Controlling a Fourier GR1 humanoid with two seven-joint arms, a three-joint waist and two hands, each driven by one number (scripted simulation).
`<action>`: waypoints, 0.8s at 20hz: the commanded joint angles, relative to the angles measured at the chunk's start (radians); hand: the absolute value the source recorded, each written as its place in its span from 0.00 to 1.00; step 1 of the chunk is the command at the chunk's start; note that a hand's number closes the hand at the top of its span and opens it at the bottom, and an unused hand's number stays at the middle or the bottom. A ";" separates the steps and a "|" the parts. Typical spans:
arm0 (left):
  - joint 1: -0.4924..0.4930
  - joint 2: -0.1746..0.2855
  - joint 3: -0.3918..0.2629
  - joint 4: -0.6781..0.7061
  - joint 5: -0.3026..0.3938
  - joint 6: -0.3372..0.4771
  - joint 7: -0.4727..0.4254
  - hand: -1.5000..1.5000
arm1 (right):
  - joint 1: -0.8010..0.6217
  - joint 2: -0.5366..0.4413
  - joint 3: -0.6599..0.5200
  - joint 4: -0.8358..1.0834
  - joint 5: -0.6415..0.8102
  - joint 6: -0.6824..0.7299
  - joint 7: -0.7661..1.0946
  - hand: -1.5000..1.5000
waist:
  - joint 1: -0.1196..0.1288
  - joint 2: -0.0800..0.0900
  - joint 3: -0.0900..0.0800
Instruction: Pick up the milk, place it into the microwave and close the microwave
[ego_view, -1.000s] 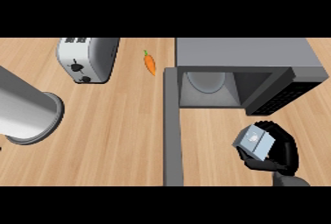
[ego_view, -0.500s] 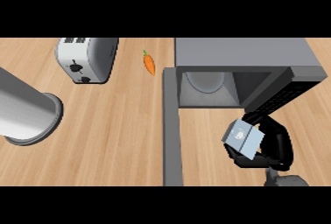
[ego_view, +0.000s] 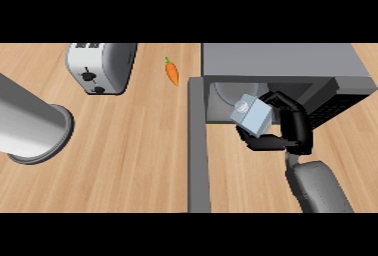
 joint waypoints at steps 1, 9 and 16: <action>-0.036 0.012 0.012 0.031 0.001 0.009 0.018 0.00 | -0.208 0.025 -0.033 0.206 0.044 -0.035 0.038 1.00 | 0.007 0.004 0.001; -0.049 0.000 0.003 0.073 -0.025 -0.044 -0.023 0.00 | -0.333 0.009 -0.111 0.454 0.030 0.003 -0.081 1.00 | 0.027 0.010 0.001; -0.074 0.021 0.000 0.077 -0.008 -0.049 -0.009 0.00 | -0.403 -0.006 -0.123 0.510 0.067 -0.063 -0.090 1.00 | 0.066 0.020 0.000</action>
